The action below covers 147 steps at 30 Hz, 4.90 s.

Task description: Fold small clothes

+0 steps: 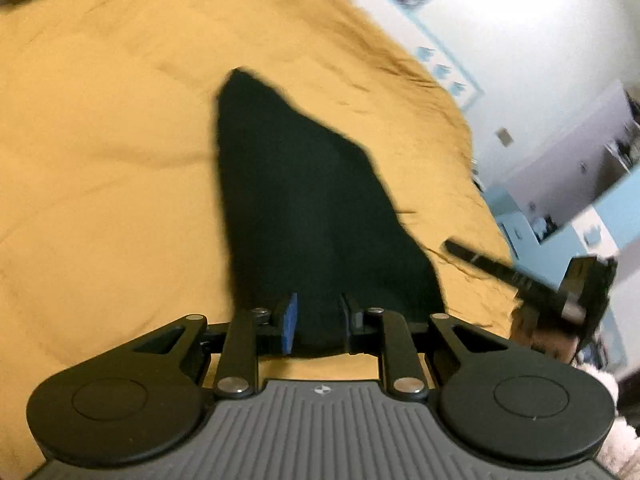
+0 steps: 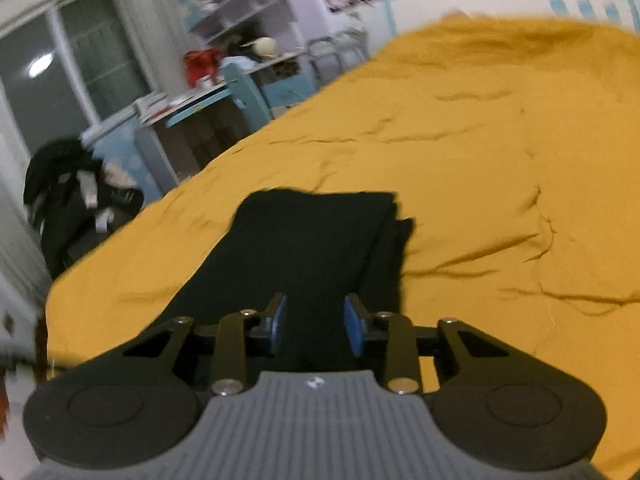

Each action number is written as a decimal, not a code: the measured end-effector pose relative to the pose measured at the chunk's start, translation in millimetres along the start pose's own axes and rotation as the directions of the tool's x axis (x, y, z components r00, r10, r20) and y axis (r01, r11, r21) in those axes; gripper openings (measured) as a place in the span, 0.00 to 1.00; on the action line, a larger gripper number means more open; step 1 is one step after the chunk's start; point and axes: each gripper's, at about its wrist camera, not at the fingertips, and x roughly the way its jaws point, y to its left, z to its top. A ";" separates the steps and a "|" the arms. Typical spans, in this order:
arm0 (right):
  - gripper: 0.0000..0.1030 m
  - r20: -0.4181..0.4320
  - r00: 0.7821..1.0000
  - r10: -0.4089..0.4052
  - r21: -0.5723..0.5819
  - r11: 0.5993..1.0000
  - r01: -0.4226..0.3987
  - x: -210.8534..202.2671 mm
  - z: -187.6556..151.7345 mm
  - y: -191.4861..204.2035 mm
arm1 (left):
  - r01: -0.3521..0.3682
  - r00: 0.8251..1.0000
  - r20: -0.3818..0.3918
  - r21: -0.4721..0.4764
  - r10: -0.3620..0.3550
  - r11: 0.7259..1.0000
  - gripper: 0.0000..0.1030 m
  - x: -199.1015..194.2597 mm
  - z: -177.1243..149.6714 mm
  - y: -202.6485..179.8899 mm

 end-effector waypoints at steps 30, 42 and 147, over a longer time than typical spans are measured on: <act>0.10 -0.008 0.970 -0.241 0.040 0.970 0.242 35.7 -52.7 0.4 | -0.021 1.000 -0.010 -0.103 0.020 0.994 0.13 34.4 3.2 42.3; 0.21 0.098 0.963 -0.250 -0.019 0.967 0.253 87.4 37.9 -4.5 | -0.017 1.000 -0.019 -0.085 0.016 0.996 0.14 38.0 -4.4 44.5; 0.79 -0.005 0.908 -0.420 -0.056 0.906 0.419 -173.0 -88.6 176.0 | -0.493 0.870 0.118 0.158 0.480 0.855 0.74 -78.1 -80.9 -150.0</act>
